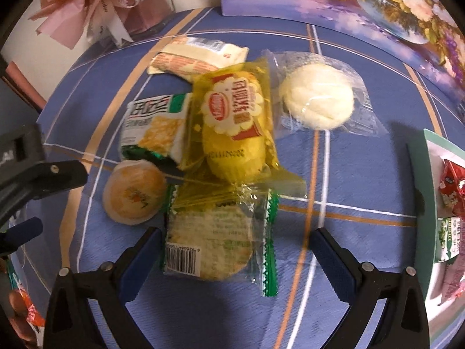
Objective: Organize snacks
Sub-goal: 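Close the left tool on the pale jelly cup while the right tool closes on the round green-edged packet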
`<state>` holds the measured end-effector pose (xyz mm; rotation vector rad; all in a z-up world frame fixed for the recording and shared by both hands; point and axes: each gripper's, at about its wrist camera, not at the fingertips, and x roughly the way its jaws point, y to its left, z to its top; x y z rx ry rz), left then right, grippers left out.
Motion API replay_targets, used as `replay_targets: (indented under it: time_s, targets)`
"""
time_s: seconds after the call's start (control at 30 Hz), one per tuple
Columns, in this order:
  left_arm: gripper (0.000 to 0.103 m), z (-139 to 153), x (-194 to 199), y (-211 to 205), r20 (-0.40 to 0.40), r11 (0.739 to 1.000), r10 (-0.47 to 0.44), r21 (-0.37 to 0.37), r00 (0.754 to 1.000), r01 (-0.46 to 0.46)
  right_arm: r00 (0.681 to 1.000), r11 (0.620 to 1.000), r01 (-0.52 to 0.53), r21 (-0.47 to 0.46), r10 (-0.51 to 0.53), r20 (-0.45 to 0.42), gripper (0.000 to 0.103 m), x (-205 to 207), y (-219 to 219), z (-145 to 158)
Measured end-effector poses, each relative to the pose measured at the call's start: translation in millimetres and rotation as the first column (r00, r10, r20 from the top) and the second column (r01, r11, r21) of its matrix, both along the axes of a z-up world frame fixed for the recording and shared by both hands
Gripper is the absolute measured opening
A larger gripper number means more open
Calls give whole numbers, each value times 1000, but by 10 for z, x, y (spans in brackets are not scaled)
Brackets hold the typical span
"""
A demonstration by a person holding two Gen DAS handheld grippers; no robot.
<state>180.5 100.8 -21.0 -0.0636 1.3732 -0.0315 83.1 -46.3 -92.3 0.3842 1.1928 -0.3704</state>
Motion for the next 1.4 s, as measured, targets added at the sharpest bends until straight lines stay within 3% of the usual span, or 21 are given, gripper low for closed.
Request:
replay_targets:
  time_s: [0.27, 0.83, 0.97, 1.1, 1.2, 1.4]
  targets:
    - [103, 5, -22, -243, -17, 992, -74, -108, 997, 71, 999, 999, 54, 8, -54, -3, 103, -167, -267, 14]
    - [103, -269, -103, -568, -31, 980, -167, -117, 986, 162, 991, 991, 134, 26, -134, -5, 103, -382, -792, -21]
    - [102, -351, -92, -666, -24, 978, -173, -119, 985, 169, 992, 992, 127, 15, -127, -9, 103, -359, -719, 22]
    - [83, -425, -82, -750, -18, 978, -169, -122, 985, 166, 993, 993, 114, -15, -114, -19, 103, -267, -653, -19]
    - [80, -421, -74, -770, -10, 978, -167, -127, 986, 165, 994, 994, 107, -34, -108, -26, 103, -236, -619, -38]
    - [56, -393, -77, -738, -16, 974, -158, -164, 987, 153, 994, 993, 109, -42, -110, -14, 101, -246, -600, -25]
